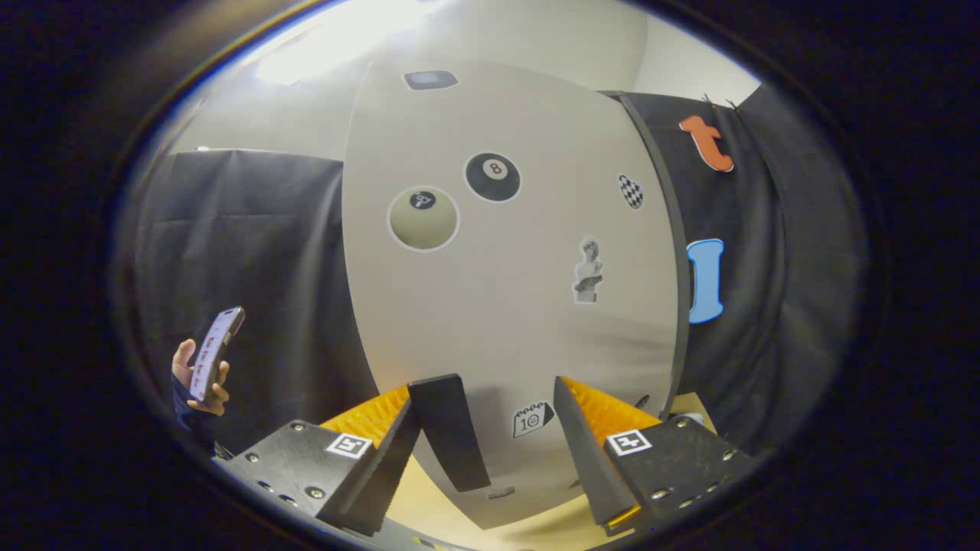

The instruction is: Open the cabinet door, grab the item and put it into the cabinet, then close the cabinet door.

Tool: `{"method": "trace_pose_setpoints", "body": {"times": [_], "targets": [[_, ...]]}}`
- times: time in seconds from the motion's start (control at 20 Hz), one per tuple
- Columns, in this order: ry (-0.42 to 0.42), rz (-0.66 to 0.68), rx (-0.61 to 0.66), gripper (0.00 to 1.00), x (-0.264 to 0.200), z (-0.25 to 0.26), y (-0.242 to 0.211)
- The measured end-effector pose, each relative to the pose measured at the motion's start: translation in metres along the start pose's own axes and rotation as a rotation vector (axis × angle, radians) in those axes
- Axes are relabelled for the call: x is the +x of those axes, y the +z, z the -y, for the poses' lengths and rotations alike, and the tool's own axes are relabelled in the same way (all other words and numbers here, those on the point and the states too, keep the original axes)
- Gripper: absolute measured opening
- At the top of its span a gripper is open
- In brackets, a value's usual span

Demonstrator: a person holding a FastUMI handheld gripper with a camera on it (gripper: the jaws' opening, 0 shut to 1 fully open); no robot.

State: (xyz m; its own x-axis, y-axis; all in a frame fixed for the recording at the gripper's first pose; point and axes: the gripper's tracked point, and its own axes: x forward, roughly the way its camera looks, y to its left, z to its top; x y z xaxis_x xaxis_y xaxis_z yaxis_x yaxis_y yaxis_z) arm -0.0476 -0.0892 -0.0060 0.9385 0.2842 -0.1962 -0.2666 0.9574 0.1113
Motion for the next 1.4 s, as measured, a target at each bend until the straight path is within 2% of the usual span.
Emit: {"method": "trace_pose_setpoints", "body": {"times": [0.1, 0.35, 0.65, 1.4], "targets": [[0.016, 0.003, 0.000, 0.99, 0.013, -0.004, -0.001], [0.047, 0.012, -0.005, 0.99, 0.048, -0.009, -0.001], [0.087, 0.001, 0.030, 0.99, 0.061, -0.022, -0.005], [0.019, 0.033, 0.000, 1.00, 0.087, -0.025, -0.007]]}}
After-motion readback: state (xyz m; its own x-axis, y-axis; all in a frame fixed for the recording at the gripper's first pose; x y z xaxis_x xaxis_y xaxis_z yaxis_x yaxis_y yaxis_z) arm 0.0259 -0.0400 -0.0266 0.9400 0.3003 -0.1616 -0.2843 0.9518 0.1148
